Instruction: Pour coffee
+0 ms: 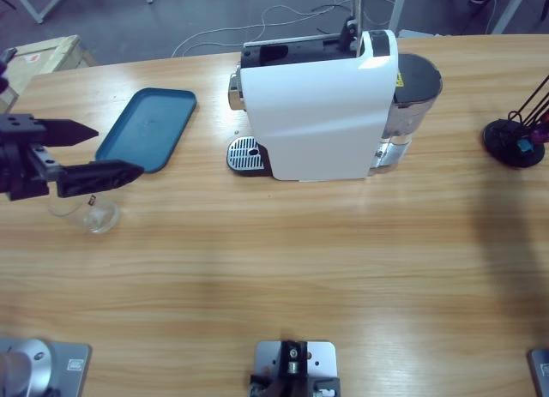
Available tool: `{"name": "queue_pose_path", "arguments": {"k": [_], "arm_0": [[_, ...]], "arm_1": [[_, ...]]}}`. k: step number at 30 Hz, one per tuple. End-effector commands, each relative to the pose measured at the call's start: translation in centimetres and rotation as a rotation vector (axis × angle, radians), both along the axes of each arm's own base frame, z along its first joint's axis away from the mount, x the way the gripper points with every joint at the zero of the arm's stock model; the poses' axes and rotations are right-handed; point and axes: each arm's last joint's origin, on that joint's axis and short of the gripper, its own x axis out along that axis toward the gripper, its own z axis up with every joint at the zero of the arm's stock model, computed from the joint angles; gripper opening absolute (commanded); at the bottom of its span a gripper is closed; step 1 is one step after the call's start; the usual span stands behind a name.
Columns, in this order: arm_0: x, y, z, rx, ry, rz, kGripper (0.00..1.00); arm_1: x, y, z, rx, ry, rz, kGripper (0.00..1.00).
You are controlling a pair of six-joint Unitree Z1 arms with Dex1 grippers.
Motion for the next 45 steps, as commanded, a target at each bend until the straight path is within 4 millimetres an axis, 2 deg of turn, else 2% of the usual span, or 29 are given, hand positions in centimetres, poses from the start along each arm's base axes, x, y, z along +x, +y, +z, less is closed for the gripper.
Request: {"name": "queue_pose_path", "arguments": {"k": [1,3,6,11,15,17,20,23,25,28,34,38,45], "arm_0": [[-0.4,0.1,-1.2,0.004,0.043,0.008,1.000],[-0.4,0.1,-1.3,0.004,0.045,0.008,1.000],[-0.5,0.1,-1.4,0.002,0.052,0.001,1.000],[-0.7,0.1,-1.4,-0.004,0.058,-0.012,1.000],[-0.8,0.3,-1.3,-0.009,0.053,-0.012,1.000],[-0.8,0.3,-1.3,-0.008,0.053,-0.012,1.000],[-1.0,0.5,-1.1,-0.015,0.044,-0.009,1.000],[-1.3,1.0,-0.8,-0.033,0.025,-0.007,1.000],[-1.5,1.1,-0.6,-0.036,0.018,-0.010,1.000],[-1.6,1.2,-0.6,-0.032,0.009,-0.024,1.000],[-1.7,1.4,-0.4,-0.033,-0.001,-0.030,1.000],[-1.6,1.3,-0.2,-0.035,-0.004,-0.028,1.000],[-1.5,1.2,-0.6,-0.024,0.010,-0.029,0.999]], "arm_1": [[-1.3,-0.5,1.4,0.004,-0.023,0.003,0.000],[-1.7,-0.6,2.7,0.007,-0.033,0.004,0.000],[-1.9,-0.5,5.9,0.014,-0.090,0.013,0.000],[-2.7,0.0,9.3,0.030,-0.156,0.049,0.000],[-4.8,0.0,12.4,0.042,-0.216,0.063,0.000],[-6.2,0.5,13.4,0.062,-0.235,0.126,0.000],[-7.1,3.6,13.6,0.029,-0.205,0.496,0.000],[-6.7,9.0,13.0,-0.148,-0.175,0.936,0.000],[-6.2,12.9,13.5,-0.222,-0.178,1.149,0.000],[-3.9,18.2,14.9,-0.267,-0.179,1.334,0.000],[1.2,25.9,16.7,-0.302,-0.161,1.565,0.000],[3.5,28.5,16.6,-0.327,-0.167,1.569,0.000],[5.6,29.1,15.6,-0.427,-0.149,1.502,0.000]]}}
